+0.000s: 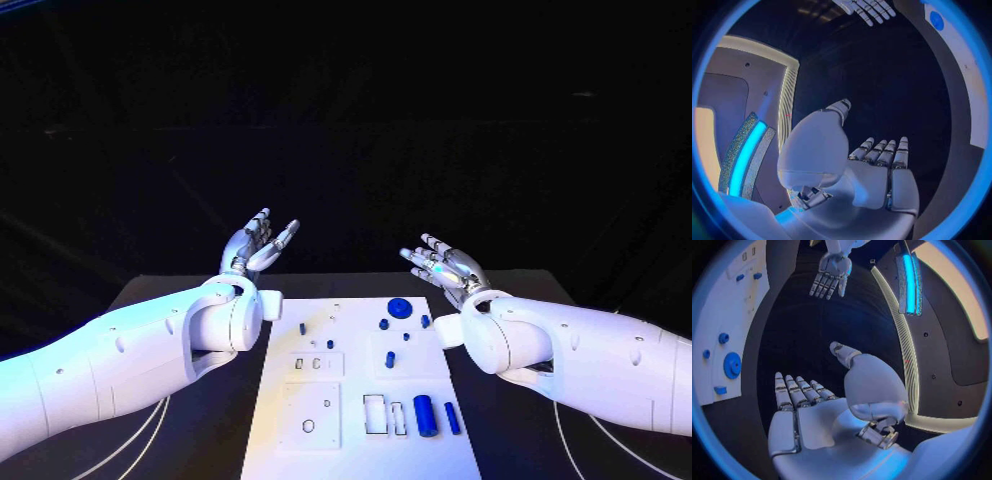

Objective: Assemble the parts on the task board

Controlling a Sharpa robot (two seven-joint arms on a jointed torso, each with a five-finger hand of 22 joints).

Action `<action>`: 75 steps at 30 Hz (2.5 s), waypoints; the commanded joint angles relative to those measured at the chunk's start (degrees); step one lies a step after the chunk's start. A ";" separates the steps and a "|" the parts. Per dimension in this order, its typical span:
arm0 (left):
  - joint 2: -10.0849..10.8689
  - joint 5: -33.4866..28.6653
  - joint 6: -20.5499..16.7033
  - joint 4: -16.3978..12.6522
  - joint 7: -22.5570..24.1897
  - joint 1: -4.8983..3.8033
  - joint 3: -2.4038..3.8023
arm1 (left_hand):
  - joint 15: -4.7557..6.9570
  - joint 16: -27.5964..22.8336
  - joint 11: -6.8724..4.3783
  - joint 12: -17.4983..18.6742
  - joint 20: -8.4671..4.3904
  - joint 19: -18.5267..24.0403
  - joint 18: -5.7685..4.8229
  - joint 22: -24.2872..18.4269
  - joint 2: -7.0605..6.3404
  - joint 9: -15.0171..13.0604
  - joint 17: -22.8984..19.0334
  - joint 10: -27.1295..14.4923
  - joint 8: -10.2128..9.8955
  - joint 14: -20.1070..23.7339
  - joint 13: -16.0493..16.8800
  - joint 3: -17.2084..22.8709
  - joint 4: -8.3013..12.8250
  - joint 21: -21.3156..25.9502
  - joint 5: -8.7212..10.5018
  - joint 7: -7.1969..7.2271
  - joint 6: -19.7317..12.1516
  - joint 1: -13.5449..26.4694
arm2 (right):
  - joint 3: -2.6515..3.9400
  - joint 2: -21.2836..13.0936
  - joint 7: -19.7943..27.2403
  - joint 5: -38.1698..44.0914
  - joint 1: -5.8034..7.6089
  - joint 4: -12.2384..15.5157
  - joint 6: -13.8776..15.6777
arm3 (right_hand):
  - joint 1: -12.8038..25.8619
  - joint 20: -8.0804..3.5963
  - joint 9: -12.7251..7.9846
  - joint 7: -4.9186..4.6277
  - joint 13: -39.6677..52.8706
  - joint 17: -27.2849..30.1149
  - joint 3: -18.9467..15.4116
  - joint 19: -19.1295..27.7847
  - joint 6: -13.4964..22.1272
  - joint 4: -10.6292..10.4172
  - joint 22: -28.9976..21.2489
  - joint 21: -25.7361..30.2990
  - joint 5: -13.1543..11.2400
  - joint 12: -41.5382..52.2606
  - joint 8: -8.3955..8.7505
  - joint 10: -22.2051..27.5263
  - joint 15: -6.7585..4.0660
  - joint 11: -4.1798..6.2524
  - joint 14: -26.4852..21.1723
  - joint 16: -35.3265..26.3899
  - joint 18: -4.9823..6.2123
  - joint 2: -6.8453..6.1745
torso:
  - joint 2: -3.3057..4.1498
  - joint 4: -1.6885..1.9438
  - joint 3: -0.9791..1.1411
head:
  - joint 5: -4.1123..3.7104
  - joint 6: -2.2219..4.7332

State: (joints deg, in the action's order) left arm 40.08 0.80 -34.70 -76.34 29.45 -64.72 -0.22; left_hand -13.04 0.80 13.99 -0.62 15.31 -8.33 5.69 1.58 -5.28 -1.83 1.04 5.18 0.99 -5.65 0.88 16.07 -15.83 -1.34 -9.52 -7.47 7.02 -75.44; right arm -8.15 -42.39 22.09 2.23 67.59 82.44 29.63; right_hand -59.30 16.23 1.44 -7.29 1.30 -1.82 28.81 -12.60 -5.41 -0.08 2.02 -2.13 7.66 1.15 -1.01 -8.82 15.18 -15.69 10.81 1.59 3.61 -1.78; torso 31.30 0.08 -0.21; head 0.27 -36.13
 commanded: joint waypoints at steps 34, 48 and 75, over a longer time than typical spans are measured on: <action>9.10 7.05 11.32 -11.53 -1.34 -1.09 0.18 | 4.48 16.58 -2.50 -6.66 -0.45 -37.97 4.85 8.20 -3.27 -8.87 12.19 49.18 14.61 -49.01 3.26 7.62 5.04 -21.52 0.09 -7.34 38.41 -8.19 | -1.73 -1.18 -12.59 64.27 7.91 -5.02 -12.31 | -15.70 -4.51 8.50 -4.64 2.69 -9.43 3.61 -42.06 -46.57 3.69 5.85 -18.01 -0.17 3.05 -13.62 -55.08 -9.88 7.16 56.10 12.94 6.89 -7.45 | 5.53 0.93 0.21 | -0.95 -0.05; 14.08 6.84 14.62 -20.56 -2.78 -1.24 0.80 | 5.66 19.65 -3.42 -6.06 -1.81 -39.68 4.74 9.97 -4.71 -9.20 15.12 52.37 14.98 -51.55 3.26 9.29 6.01 -25.20 0.30 -6.59 39.67 -7.53 | -1.65 -1.89 -24.99 86.61 8.99 -1.63 -16.65 | -13.37 -9.94 12.53 -2.07 4.86 -34.31 3.14 -49.49 -50.29 0.93 21.46 -40.36 0.85 2.41 -13.16 -59.36 -14.29 10.16 67.93 40.68 6.69 -12.42 | 9.13 1.69 0.03 | -2.11 0.59; 15.12 6.14 15.56 -22.58 -2.70 -1.29 1.47 | 5.59 19.97 -3.29 -5.58 -1.92 -39.86 4.68 10.39 -4.84 -9.18 15.59 52.19 14.80 -51.22 3.18 9.24 5.88 -26.00 0.33 -6.75 39.43 -6.89 | -1.72 0.81 -26.39 89.09 8.42 -2.81 -17.98 | -13.97 -9.63 15.37 -2.02 6.38 -65.77 1.91 -63.73 -49.80 -1.67 60.33 -70.03 1.51 2.76 -11.99 -55.82 -13.89 9.80 75.31 73.39 1.58 -12.07 | 11.27 2.11 -0.07 | -2.01 0.99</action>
State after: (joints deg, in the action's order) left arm 55.23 7.23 -20.51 -98.70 26.49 -65.91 1.17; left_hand -7.39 20.61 10.45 -6.37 13.41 -47.62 9.73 11.92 -9.65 -10.97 16.58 57.15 15.88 -56.94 4.14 25.08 -9.96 -27.04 -9.51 -11.87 46.62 -82.60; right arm -9.88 -41.71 -3.93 90.22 76.08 79.74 13.51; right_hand -72.79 6.57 16.71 -9.31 7.63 -67.55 30.76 -76.04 -55.56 -1.44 62.32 -71.90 9.10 3.93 -13.26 -64.68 1.32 -6.04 83.73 74.69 6.15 -13.98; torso 42.50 2.13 -0.32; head -1.82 -35.24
